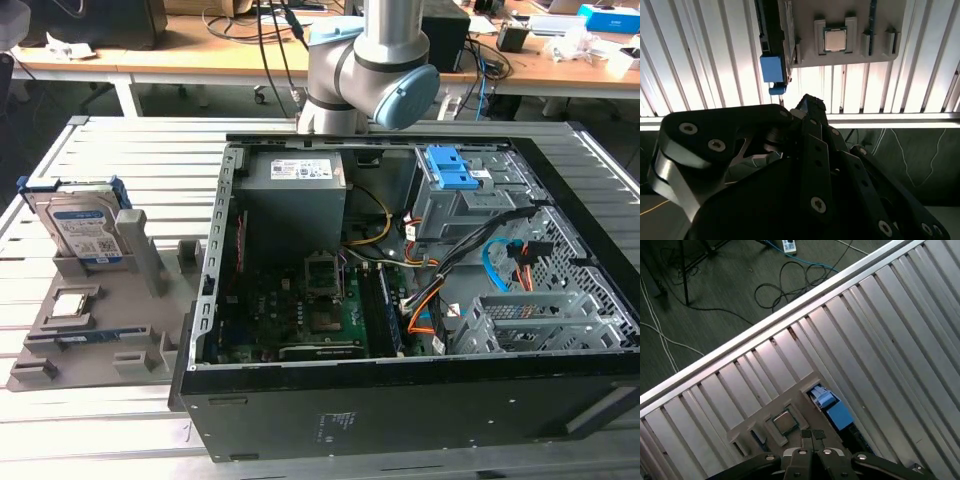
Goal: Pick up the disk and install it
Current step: 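Pick up the disk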
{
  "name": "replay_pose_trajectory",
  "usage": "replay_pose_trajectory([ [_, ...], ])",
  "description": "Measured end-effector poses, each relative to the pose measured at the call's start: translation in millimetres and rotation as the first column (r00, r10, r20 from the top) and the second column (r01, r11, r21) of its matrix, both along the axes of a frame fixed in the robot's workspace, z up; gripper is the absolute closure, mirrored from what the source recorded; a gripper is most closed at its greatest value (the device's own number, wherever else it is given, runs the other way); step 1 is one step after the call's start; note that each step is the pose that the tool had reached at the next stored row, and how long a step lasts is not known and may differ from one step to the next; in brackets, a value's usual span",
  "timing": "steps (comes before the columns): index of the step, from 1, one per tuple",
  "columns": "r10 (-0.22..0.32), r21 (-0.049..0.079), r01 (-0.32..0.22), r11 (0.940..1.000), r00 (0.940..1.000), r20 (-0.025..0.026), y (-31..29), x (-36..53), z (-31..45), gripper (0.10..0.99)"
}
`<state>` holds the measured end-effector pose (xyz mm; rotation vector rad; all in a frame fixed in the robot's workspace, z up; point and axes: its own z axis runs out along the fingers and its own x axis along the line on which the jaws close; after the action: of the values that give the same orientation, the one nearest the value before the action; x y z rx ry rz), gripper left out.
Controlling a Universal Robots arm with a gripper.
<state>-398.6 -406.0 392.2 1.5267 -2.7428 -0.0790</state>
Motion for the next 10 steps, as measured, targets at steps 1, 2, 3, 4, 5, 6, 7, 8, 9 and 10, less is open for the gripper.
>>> replay_pose_trajectory([
  [1, 0.013, 0.0, -0.013, 0.9999, 0.9999, 0.0, 0.0, 0.0, 0.0, 0.98],
  [2, 0.024, 0.0, -0.024, 0.9997, 0.9997, 0.0, 0.0, 0.0, 0.0, 0.98],
  [3, 0.039, 0.0, -0.039, 0.9992, 0.9992, 0.0, 0.0, 0.0, 0.0, 0.98],
  [4, 0.052, 0.0, -0.052, 0.9986, 0.9986, 0.0, 0.0, 0.0, 0.0, 0.98],
  [5, 0.075, 0.0, -0.075, 0.9972, 0.9972, 0.0, 0.0, 0.0, 0.0, 0.98],
  [6, 0.098, 0.0, -0.098, 0.9952, 0.9952, -0.0001, 0.0, 0.0, 0.0, 0.98],
  [7, 0.115, 0.0, -0.115, 0.9934, 0.9934, 0.0, 0.0, 0.0, 0.0, 0.98],
  [8, 0.133, 0.0, -0.133, 0.9912, 0.9912, 0.0, 0.0, 0.0, 0.0, 0.98],
  [9, 0.145, 0.0, -0.145, 0.9895, 0.9895, 0.0, 0.0, 0.0, 0.0, 0.98],
  [10, 0.157, 0.0, -0.157, 0.9876, 0.9876, 0.0, 0.0, 0.0, 0.0, 0.98],
])
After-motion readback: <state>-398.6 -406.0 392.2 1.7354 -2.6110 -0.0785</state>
